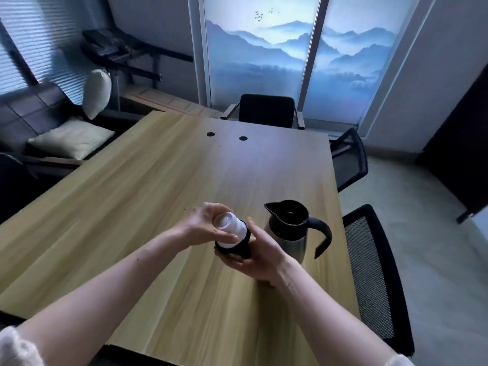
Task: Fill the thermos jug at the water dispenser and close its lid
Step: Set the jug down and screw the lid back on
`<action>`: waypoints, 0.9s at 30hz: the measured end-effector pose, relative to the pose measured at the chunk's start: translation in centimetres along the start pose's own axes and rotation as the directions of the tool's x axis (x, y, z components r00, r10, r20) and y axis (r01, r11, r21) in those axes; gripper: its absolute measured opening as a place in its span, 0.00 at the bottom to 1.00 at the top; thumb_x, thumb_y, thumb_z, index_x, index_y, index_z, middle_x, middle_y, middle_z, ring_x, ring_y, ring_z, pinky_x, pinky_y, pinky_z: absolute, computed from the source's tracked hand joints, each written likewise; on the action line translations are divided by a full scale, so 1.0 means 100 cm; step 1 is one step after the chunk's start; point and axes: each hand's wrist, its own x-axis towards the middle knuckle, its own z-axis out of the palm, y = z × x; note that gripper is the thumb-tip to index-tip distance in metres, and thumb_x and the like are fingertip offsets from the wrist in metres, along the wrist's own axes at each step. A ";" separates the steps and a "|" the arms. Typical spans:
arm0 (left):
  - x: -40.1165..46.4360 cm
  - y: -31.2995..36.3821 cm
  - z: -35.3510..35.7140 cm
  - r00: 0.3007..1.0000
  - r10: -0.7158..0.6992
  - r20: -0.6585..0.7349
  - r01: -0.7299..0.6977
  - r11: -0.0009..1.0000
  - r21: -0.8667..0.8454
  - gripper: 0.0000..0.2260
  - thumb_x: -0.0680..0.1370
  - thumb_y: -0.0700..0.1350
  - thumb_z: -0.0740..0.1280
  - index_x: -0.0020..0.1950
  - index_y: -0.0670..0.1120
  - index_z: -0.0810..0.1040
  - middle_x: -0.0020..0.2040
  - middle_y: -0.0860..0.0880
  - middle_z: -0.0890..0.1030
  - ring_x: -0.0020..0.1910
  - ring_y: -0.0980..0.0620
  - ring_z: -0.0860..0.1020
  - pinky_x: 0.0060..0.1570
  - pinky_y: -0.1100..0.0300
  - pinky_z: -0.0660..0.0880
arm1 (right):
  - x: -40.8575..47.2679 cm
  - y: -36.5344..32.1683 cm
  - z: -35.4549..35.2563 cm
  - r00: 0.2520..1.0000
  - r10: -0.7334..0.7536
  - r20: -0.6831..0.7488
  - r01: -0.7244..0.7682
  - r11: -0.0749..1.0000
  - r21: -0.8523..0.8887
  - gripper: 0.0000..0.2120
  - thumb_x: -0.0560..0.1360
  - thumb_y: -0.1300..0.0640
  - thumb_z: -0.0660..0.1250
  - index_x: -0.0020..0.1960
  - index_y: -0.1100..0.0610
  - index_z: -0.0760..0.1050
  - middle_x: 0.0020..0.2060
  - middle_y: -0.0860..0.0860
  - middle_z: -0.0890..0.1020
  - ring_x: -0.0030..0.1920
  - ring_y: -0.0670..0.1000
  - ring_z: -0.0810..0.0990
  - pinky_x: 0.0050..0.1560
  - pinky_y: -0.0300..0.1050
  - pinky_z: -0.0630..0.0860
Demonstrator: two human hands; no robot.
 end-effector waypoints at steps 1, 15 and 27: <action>0.001 0.007 -0.003 1.000 0.016 -0.008 -0.016 1.000 0.003 0.29 0.53 0.54 0.78 0.51 0.48 0.82 0.48 0.46 0.84 0.47 0.51 0.82 0.49 0.54 0.79 | -0.002 -0.007 0.006 0.999 -0.036 0.024 0.035 0.999 0.033 0.30 0.80 0.41 0.61 0.69 0.65 0.73 0.58 0.64 0.80 0.59 0.63 0.77 0.63 0.57 0.76; 0.051 0.090 0.005 0.937 0.314 -0.156 -0.328 0.942 -0.071 0.33 0.56 0.54 0.80 0.60 0.56 0.78 0.56 0.51 0.83 0.57 0.52 0.80 0.56 0.46 0.78 | -0.061 -0.132 0.007 0.947 -0.309 0.092 0.319 0.940 -0.121 0.20 0.80 0.47 0.61 0.59 0.63 0.76 0.49 0.63 0.82 0.52 0.59 0.78 0.61 0.57 0.75; 0.072 0.090 0.050 0.976 0.215 -0.038 -0.217 0.944 -0.249 0.23 0.78 0.51 0.64 0.72 0.44 0.69 0.71 0.48 0.72 0.68 0.56 0.70 0.64 0.64 0.66 | -0.071 -0.134 -0.048 0.791 -0.611 -0.025 0.290 0.411 -0.864 0.32 0.71 0.44 0.73 0.63 0.68 0.75 0.59 0.67 0.79 0.60 0.65 0.78 0.66 0.60 0.73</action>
